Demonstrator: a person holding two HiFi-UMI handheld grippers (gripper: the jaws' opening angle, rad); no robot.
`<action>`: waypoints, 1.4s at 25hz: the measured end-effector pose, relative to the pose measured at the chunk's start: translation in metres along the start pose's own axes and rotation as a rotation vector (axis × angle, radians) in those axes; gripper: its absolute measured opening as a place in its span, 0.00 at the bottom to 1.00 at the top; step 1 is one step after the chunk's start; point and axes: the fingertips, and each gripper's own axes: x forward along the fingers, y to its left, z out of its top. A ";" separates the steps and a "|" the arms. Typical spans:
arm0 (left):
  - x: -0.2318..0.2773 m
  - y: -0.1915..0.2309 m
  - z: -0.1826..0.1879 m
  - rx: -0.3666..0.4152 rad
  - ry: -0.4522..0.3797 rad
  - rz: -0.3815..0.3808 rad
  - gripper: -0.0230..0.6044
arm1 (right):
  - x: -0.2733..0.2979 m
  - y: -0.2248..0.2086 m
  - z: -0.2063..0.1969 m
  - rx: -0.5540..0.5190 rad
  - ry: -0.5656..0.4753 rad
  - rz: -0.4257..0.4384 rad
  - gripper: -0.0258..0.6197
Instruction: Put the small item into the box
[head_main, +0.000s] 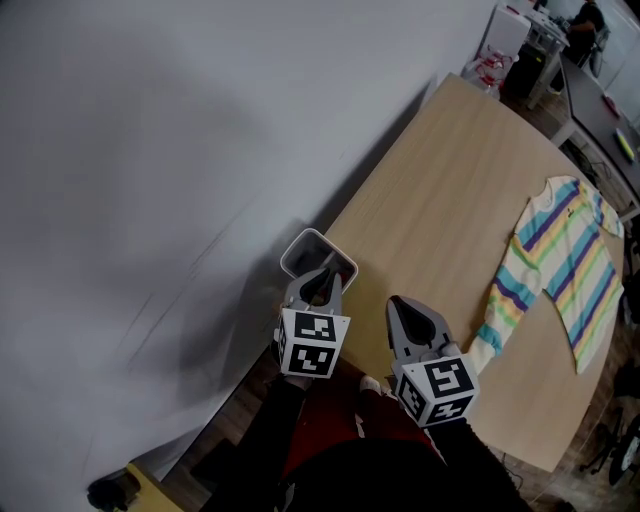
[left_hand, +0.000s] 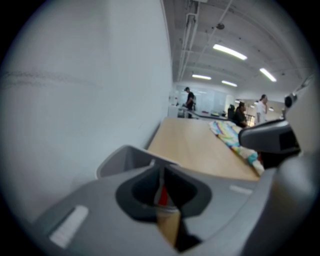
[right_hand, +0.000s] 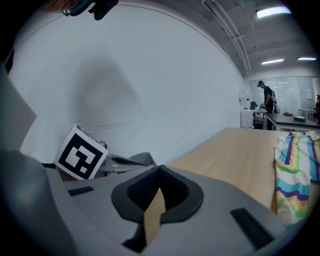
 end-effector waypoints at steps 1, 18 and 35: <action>-0.002 0.000 0.002 -0.002 -0.007 0.002 0.09 | -0.001 0.000 0.001 -0.002 -0.002 0.001 0.05; -0.050 0.003 0.027 -0.051 -0.108 0.064 0.04 | -0.026 0.010 0.021 -0.030 -0.080 0.056 0.05; -0.128 -0.027 0.049 -0.102 -0.228 0.113 0.04 | -0.079 0.017 0.043 -0.078 -0.176 0.153 0.05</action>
